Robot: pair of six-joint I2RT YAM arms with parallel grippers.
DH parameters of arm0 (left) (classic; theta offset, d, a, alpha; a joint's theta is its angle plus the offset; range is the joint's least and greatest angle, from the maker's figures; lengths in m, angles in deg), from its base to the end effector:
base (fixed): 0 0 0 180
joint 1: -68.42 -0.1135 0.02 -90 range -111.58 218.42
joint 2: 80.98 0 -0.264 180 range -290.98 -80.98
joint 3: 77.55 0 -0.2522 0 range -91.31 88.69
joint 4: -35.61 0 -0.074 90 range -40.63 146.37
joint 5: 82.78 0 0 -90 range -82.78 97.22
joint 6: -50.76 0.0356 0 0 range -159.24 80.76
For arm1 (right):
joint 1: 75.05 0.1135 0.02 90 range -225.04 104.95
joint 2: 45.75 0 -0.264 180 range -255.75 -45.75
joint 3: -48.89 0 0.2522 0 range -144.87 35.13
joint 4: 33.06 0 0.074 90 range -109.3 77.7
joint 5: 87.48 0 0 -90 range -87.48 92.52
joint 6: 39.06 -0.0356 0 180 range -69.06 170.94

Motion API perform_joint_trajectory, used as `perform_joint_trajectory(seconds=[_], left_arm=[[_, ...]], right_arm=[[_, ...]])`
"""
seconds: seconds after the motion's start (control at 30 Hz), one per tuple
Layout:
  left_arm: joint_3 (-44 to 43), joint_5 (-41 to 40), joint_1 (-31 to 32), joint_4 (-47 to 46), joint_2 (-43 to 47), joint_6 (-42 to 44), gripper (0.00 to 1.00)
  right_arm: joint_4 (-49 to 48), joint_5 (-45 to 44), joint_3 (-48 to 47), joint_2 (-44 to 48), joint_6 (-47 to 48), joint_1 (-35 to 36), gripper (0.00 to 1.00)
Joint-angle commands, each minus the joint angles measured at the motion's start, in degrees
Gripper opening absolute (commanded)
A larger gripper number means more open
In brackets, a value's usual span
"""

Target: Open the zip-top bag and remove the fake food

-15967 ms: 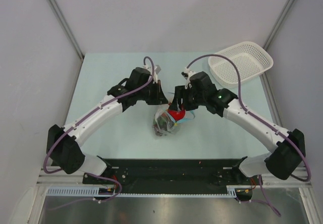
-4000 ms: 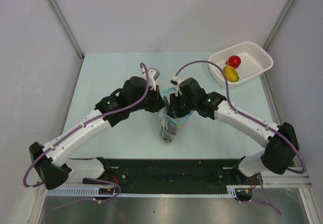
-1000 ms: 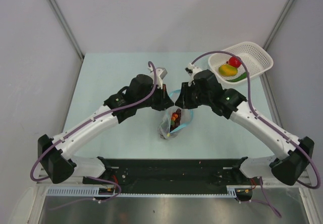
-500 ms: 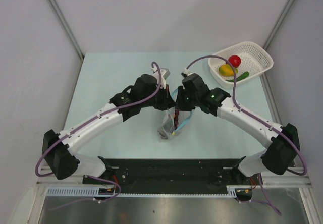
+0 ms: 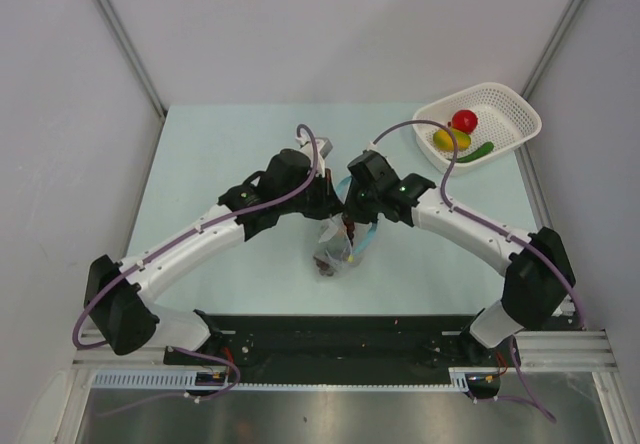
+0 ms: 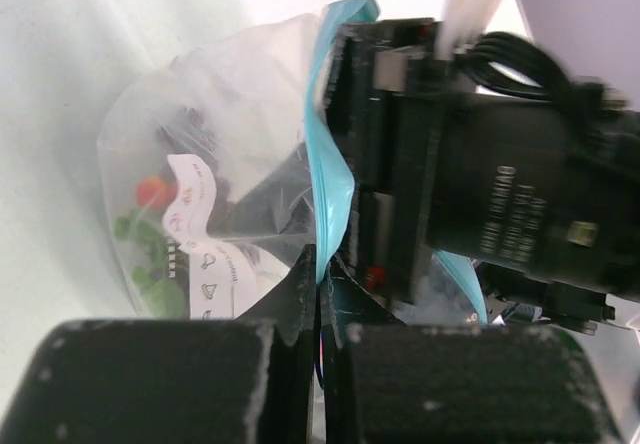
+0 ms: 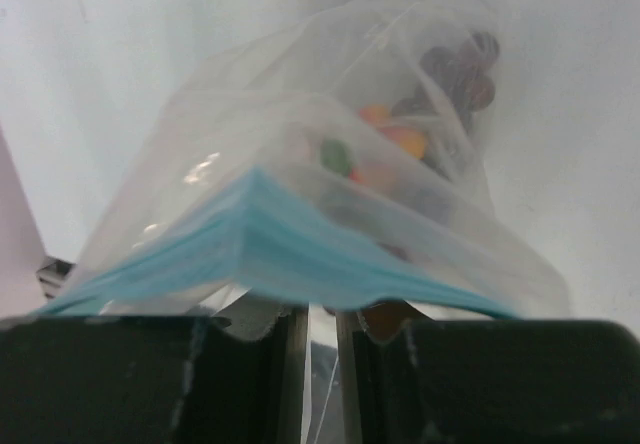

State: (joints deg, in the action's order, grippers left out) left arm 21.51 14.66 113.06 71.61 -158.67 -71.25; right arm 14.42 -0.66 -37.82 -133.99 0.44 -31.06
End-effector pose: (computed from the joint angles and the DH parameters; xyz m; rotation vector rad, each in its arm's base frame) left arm 0.2155 -0.2193 0.3266 0.3312 2.2574 -0.8880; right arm 0.2430 0.2318 0.2880 0.1706 2.5350 0.6494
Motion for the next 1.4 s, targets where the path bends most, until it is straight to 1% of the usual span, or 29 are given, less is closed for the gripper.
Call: perform_joint_trajectory(seconds=[0.0,0.03,0.13,0.27,0.33,0.5,0.53,0.7,0.9,0.93,1.0,1.07,1.17,1.23,1.3,1.37], left_arm=[[0.03,-0.93,0.45,0.08,1.49,-0.25,0.0],[0.12,-2.42,0.45,0.61,2.1,0.45,0.0],[0.64,-4.88,0.45,1.93,2.54,2.47,0.0],[0.64,-6.65,0.45,3.33,2.54,4.32,0.0],[0.73,-6.83,0.45,3.6,2.46,5.11,0.0],[1.43,-6.74,0.36,3.43,2.28,5.73,0.0],[1.52,-6.57,0.44,3.34,2.19,5.73,0.0],[2.05,-6.04,0.45,3.34,2.02,5.99,0.0],[2.58,-5.77,0.36,3.86,2.02,6.35,0.0],[2.75,-5.6,0.36,3.86,2.19,6.35,0.0],[3.1,-5.51,0.36,3.86,2.37,6.35,0.0],[3.45,-5.25,0.36,4.04,2.46,6.26,0.0],[4.24,-4.98,0.36,4.04,3.07,5.91,0.0],[4.77,-5.16,0.36,3.86,3.51,5.73,0.0],[5.21,-5.25,0.36,3.86,3.95,5.55,0.0],[5.57,-5.42,0.36,3.86,4.3,5.38,0.0]], right_arm=[[-4.97,-4.28,0.35,-3.15,2.49,1.1,0.2],[-5.24,-4.9,0.52,-3.59,3.12,1.01,0.21],[-6.38,-5.17,0.79,-5.09,5.84,1.1,0.28],[-7.78,-5.52,0.79,-7.37,9.1,1.1,0.32],[-8.14,-5.78,0.79,-9.04,10.5,1.1,0.35],[-8.05,-5.87,1.14,-12.38,12.09,1.19,0.41],[-8.92,-5.44,1.23,-12.91,12.44,1.19,0.43],[-12.18,-4.12,1.93,-15.72,13.94,1.72,0.47],[-15.69,-4.47,2.02,-19.24,15.25,1.98,0.53],[-16.83,-4.03,2.02,-19.68,15.52,2.07,0.57],[-17.98,-2.81,2.02,-20.65,15.52,2.07,0.59],[-19.21,-1.83,2.02,-21.52,15.61,2.07,0.58],[-19.48,-1.57,2.02,-22.06,15.52,2.24,0.52],[-19.91,-2.0,2.11,-21.53,16.3,2.42,0.4],[-20.53,-1.39,2.11,-20.74,17.01,2.42,0.34],[-20.62,-1.04,2.11,-20.3,18.33,2.42,0.24]])
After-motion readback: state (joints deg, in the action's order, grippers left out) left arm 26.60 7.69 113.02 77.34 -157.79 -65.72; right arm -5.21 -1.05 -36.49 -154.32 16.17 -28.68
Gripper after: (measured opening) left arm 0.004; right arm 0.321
